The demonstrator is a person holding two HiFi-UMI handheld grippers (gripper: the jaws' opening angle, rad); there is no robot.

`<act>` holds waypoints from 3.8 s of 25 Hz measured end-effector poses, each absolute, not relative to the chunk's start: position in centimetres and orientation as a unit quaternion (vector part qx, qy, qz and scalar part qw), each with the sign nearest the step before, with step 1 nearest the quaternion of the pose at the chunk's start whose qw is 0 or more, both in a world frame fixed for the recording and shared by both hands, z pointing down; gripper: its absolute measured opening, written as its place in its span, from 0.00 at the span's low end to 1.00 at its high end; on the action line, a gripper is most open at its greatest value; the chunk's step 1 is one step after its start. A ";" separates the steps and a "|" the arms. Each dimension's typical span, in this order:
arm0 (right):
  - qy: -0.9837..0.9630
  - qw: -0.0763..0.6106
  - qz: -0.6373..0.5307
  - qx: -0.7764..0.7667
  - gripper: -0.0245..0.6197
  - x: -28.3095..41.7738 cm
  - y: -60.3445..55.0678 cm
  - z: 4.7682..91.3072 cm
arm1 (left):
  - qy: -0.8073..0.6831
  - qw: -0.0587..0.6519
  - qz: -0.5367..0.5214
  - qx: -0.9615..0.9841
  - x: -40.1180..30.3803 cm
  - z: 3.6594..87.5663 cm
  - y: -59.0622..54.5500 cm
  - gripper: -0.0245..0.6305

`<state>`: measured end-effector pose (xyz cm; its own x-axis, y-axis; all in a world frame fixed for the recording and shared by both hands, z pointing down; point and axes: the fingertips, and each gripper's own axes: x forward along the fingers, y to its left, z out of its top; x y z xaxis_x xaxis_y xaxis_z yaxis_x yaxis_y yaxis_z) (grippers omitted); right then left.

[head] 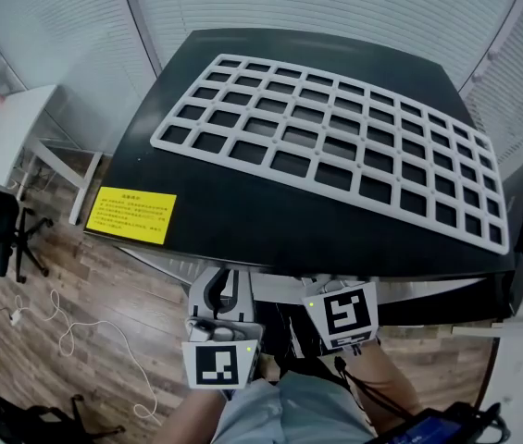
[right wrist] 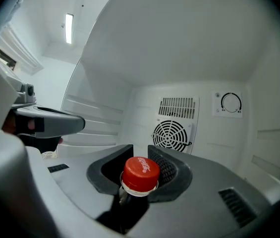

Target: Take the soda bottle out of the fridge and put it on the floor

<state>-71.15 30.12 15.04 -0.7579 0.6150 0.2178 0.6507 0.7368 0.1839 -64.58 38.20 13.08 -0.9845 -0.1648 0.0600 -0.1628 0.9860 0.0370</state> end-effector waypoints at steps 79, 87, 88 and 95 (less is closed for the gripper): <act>-0.951 0.087 -0.073 0.287 0.18 2.4 -10.5 11.8 | -0.684 -0.038 0.008 0.728 -4.2 9.8 -8.8 0.06; -0.888 0.093 -0.054 0.447 0.18 15.1 -14.6 11.9 | -0.564 -0.028 -0.005 0.826 7.3 9.3 -14.2 0.06; -0.879 0.095 -0.052 0.464 0.18 16.4 -14.9 12.0 | -0.551 -0.027 -0.005 0.834 8.4 9.4 -14.6 0.06; -0.832 0.102 -0.037 0.544 0.18 22.8 -15.6 13.1 | -0.487 -0.019 0.020 0.873 13.2 11.3 -16.0 0.06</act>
